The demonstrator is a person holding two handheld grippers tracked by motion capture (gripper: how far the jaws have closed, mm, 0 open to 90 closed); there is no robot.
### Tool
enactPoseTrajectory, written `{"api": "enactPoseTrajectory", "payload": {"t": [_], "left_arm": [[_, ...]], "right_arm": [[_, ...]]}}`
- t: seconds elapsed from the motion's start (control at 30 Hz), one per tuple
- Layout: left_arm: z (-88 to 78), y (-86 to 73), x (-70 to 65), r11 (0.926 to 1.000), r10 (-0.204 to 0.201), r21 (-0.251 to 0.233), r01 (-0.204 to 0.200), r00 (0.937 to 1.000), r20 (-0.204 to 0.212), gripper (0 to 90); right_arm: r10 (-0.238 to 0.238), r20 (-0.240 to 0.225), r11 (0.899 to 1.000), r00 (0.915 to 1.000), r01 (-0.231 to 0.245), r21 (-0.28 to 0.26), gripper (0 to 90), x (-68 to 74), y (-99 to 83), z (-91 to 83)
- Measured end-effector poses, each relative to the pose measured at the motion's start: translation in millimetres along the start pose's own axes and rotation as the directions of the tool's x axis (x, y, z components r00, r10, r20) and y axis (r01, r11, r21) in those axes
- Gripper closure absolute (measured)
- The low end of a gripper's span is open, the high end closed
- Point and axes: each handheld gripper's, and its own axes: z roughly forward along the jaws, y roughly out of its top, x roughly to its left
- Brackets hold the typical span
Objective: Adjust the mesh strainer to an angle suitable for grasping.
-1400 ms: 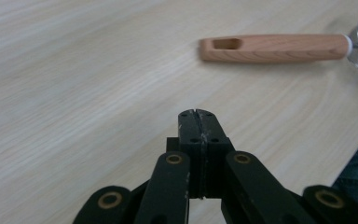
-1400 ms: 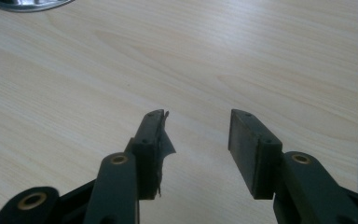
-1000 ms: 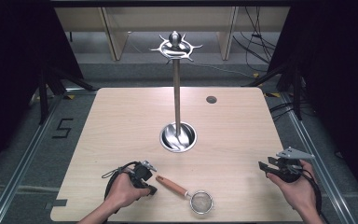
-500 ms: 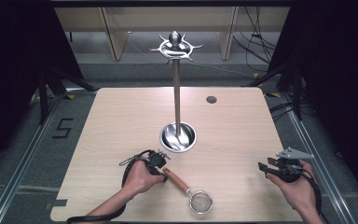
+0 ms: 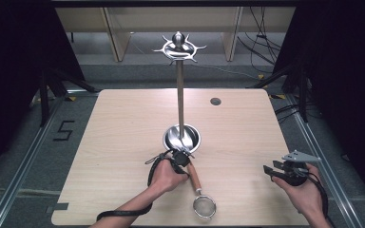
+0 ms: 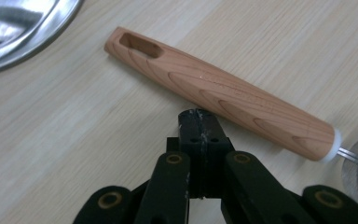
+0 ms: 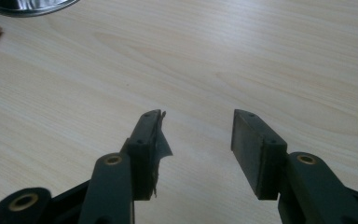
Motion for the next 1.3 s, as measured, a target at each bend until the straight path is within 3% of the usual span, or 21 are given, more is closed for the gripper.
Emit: {"api": "enactPoseTrajectory", "payload": {"t": [0.1, 0.13, 0.2, 0.23, 0.27, 0.33, 0.37, 0.4, 0.43, 0.47, 0.57, 0.7, 0.73, 0.83, 0.87, 0.9, 0.97, 1.1, 1.2, 1.23, 1.3], "left_arm": [[3.1, 8.5, -4.0, 0.9998, -0.003, -0.021, 0.003, 1.0, 0.004, 89.2], [3.7, 12.2, -6.3, 0.9997, -0.008, -0.023, 0.008, 1.0, 0.002, 89.2], [4.8, 17.9, -9.2, 0.9997, 0.014, -0.021, -0.014, 0.9999, -0.005, 89.1], [5.6, 19.7, -10.7, 0.9997, 0.016, -0.019, -0.016, 0.9999, -0.002, 88.8], [5.3, 22.0, -11.2, 0.999, 0.042, -0.017, -0.042, 0.999, -0.016, 88.2], [5.4, 23.8, -12.3, 0.9981, 0.058, -0.018, -0.059, 0.9982, -0.015, 86.2], [4.3, 24.3, -12.7, 0.9982, 0.056, -0.02, -0.056, 0.9984, -0.008, 84.3], [3.0, 24.8, -12.5, 0.9982, 0.051, -0.033, -0.05, 0.9987, 0.001, 81.8], [0.2, 24.8, -14.3, 0.9991, 0.015, -0.039, -0.015, 0.9999, 0.004, 78.5], [-3.3, 24.6, -15.5, 0.9987, 0.002, -0.052, -0.003, 0.9999, -0.017, 73.0], [-10.8, 24.6, -17.7, 0.9971, -0.042, -0.064, 0.042, 0.999, -0.014, 65.7], [-15.7, 22.9, -26.4, 0.9953, -0.07, -0.067, 0.07, 0.9975, -0.003, 56.2], [-16.2, 22.8, -26.6, 0.9966, -0.055, -0.061, 0.054, 0.9985, -0.003, 54.9], [-14.9, 21.4, -30.8, 0.9957, -0.072, -0.058, 0.073, 0.9972, 0.017, 53.8], [-13.8, 21.1, -30.7, 0.996, -0.064, -0.061, 0.064, 0.9979, 0.012, 53.6], [-12.2, 20.7, -30.9, 0.9954, -0.073, -0.06, 0.075, 0.9971, 0.022, 53.5], [-9.9, 20.8, -32.9, 0.995, -0.085, -0.051, 0.086, 0.996, 0.027, 52.6], [-8.1, 22.7, -37.4, 0.9938, -0.099, -0.048, 0.101, 0.9945, 0.035, 50.9], [-8.2, 23.1, -38.0, 0.9938, -0.103, -0.04, 0.103, 0.9945, 0.022, 48.2], [-7.6, 22.5, -39.0, 0.9926, -0.114, -0.04, 0.115, 0.9933, 0.02, 47.3], [-7.0, 22.1, -39.3, 0.9915, -0.124, -0.037, 0.125, 0.9918, 0.033, 46.4]], "right_arm": [[-0.029, 0.007, 1.0, 0.9995, 0.029, -0.006, 53.7, -2.2, 0.2, -0.4], [-0.039, 0.004, 0.999, 0.9992, 0.039, -0.037, 53.7, -2.5, -0.7, 1.8], [-0.038, 0.007, 0.999, 0.9992, 0.038, -0.036, 53.5, -2.8, -0.9, 1.6], [-0.031, 0.005, 0.999, 0.9995, 0.031, -0.03, 53.5, -2.6, -0.8, 1.2], [0.009, -0.018, 1.0, 0.9998, -0.009, 0.0, 53.4, -0.4, 0.0, -0.8], [-0.038, -0.018, 0.999, 0.9991, 0.038, -0.01, 53.2, -4.4, -0.4, 0.1], [-0.04, -0.014, 0.998, 0.9991, 0.039, -0.039, 53.2, -3.6, -1.5, 1.4], [-0.031, 0.002, 0.999, 0.9995, 0.031, -0.019, 53.1, -2.8, -1.2, -1.4], [-0.025, 0.006, 0.999, 0.9997, 0.025, -0.027, 53.0, -2.5, -1.7, -1.2], [-0.041, -0.012, 0.999, 0.9991, 0.041, -0.02, 52.9, -4.9, -1.6, -1.7], [-0.021, 0.0, 1.0, 0.9998, 0.021, -0.008, 52.8, -3.8, -1.3, -3.6], [-0.022, 0.003, 1.0, 0.9998, 0.022, -0.011, 52.5, -3.9, -0.8, -4.0], [-0.022, 0.002, 1.0, 0.9998, 0.022, -0.011, 52.5, -3.7, -0.7, -4.0], [-0.027, 0.004, 1.0, 0.9996, 0.027, -0.013, 52.3, -3.8, -0.6, -3.9], [-0.055, 0.009, 0.998, 0.9985, 0.055, -0.027, 52.3, -5.5, -1.3, -2.5], [-0.025, 0.004, 1.0, 0.9997, 0.025, -0.012, 52.2, -3.4, -0.3, -3.9], [-0.011, -0.015, 1.0, 0.9998, 0.011, -0.003, 52.2, -2.8, -0.2, -3.7], [-0.036, -0.008, 0.999, 0.9993, 0.036, -0.022, 52.1, -4.5, -1.4, -2.4], [-0.013, -0.007, 1.0, 0.9999, 0.013, -0.009, 52.0, -3.3, -0.7, -4.3], [0.025, -0.002, 1.0, 0.9997, -0.025, -0.006, 51.9, -0.1, -1.3, -4.8], [0.014, -0.004, 1.0, 0.9999, -0.014, -0.011, 51.9, -0.4, -1.5, -4.6]]}}
